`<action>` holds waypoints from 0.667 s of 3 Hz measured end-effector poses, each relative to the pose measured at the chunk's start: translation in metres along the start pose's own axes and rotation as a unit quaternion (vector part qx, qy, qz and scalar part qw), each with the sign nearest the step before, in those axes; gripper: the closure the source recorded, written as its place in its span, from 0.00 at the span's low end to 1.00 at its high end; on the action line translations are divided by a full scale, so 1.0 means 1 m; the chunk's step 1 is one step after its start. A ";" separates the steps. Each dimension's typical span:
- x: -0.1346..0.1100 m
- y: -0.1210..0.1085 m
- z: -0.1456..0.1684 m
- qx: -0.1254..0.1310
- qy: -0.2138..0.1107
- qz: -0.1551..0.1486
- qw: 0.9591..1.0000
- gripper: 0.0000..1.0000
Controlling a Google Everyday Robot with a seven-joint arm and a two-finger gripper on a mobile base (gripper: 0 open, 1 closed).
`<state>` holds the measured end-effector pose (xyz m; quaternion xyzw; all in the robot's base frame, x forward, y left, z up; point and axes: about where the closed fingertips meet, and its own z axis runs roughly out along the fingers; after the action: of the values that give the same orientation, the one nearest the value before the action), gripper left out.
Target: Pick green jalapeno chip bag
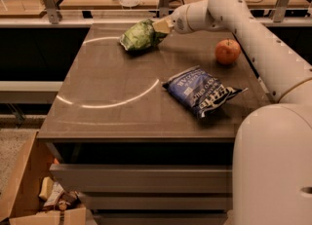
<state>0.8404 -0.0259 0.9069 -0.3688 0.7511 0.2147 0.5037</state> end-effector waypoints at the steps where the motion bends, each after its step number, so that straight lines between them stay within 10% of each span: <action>1: -0.009 -0.001 -0.048 -0.007 -0.023 0.009 1.000 1.00; 2: -0.021 0.004 -0.145 -0.022 -0.061 0.012 0.998 1.00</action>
Offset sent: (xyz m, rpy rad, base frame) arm -0.0923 -0.1204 0.0968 0.1673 -0.0655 -0.0085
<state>0.7553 -0.1173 0.9846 -0.3572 0.7185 0.2594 0.5375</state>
